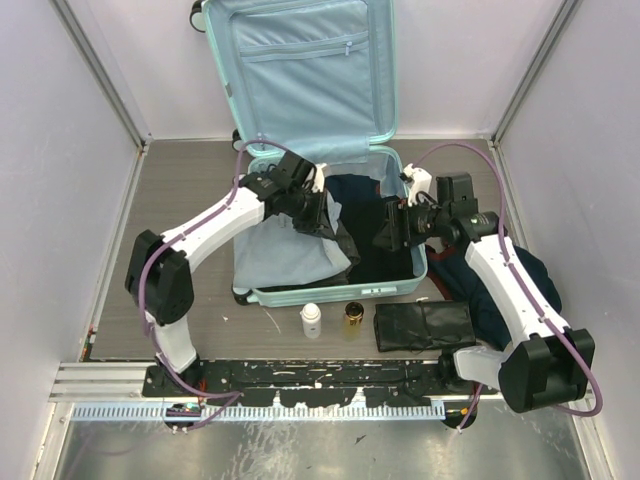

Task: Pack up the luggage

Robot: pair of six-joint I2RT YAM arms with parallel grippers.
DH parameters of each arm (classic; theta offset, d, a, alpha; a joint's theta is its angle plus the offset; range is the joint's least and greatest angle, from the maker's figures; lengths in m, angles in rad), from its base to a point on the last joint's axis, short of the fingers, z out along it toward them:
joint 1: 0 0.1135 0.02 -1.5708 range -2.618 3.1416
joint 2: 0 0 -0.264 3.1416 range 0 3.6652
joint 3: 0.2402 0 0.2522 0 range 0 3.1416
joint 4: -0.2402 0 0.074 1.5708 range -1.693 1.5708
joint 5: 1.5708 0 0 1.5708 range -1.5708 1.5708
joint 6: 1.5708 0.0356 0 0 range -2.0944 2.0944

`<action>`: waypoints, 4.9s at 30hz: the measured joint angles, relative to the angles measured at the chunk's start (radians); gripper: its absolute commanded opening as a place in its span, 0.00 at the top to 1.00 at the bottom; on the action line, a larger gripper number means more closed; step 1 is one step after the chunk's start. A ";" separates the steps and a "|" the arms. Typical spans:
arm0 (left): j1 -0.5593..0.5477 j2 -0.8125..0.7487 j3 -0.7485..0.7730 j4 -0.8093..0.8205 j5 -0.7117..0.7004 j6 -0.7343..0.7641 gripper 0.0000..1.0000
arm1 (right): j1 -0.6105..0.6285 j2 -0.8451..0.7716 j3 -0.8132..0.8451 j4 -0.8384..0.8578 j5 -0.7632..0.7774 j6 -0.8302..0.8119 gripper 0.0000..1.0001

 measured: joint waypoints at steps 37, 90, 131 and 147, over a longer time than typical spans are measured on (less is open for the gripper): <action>0.030 0.076 0.107 -0.021 0.238 0.323 0.02 | -0.006 -0.035 0.016 -0.007 -0.142 -0.106 0.17; 0.170 -0.273 -0.208 -0.126 0.101 1.202 0.02 | -0.091 -0.277 0.018 -0.471 -0.119 -0.956 0.16; 0.170 -0.311 -0.301 -0.051 -0.002 1.212 0.02 | -0.175 -0.348 -0.605 -0.259 0.142 -1.202 0.99; 0.170 -0.278 -0.245 -0.051 -0.009 1.234 0.02 | -0.180 -0.468 -0.367 -0.510 0.090 -1.244 0.99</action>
